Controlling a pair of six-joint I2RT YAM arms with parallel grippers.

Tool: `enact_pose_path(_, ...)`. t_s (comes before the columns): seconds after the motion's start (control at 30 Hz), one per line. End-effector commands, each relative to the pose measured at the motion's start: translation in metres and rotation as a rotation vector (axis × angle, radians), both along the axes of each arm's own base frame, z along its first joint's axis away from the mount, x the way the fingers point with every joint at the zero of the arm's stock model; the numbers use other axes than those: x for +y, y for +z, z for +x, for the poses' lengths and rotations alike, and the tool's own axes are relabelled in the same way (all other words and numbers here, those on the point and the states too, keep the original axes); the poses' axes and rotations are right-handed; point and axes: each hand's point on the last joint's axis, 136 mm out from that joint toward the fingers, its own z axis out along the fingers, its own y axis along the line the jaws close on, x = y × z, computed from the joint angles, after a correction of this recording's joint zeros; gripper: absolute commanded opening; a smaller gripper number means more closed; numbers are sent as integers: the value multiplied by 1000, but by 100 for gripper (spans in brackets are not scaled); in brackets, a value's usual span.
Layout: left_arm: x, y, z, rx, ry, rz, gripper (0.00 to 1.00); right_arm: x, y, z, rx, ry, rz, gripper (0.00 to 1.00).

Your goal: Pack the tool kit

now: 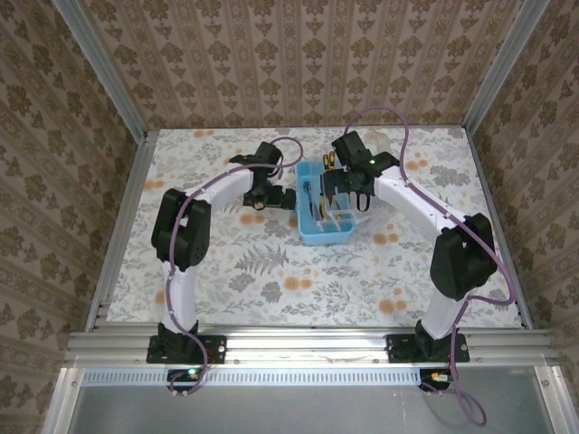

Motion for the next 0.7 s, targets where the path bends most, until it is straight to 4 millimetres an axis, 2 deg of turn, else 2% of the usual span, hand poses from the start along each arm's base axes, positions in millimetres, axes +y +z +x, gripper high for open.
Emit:
enact_pose_path(0.0,-28,2,1,-11,-48,-55,100,11,4,15,-66,-8,-52,100)
enact_pose_path(0.13,-29,3,1,-12,-53,-53,100,18,-9,18,-66,1,-76,100)
enact_pose_path(0.23,-30,3,0,-11,-54,-53,100,29,-10,19,-94,35,-57,100)
enact_pose_path(0.37,-31,3,0,-11,-56,-53,100,45,-2,18,-151,93,-39,100)
enact_pose_path(0.47,-33,3,0,-9,-60,-55,100,48,8,17,-194,104,-94,100)
enact_pose_path(0.67,-37,3,0,-9,-66,-54,100,52,7,18,-226,115,-169,100)
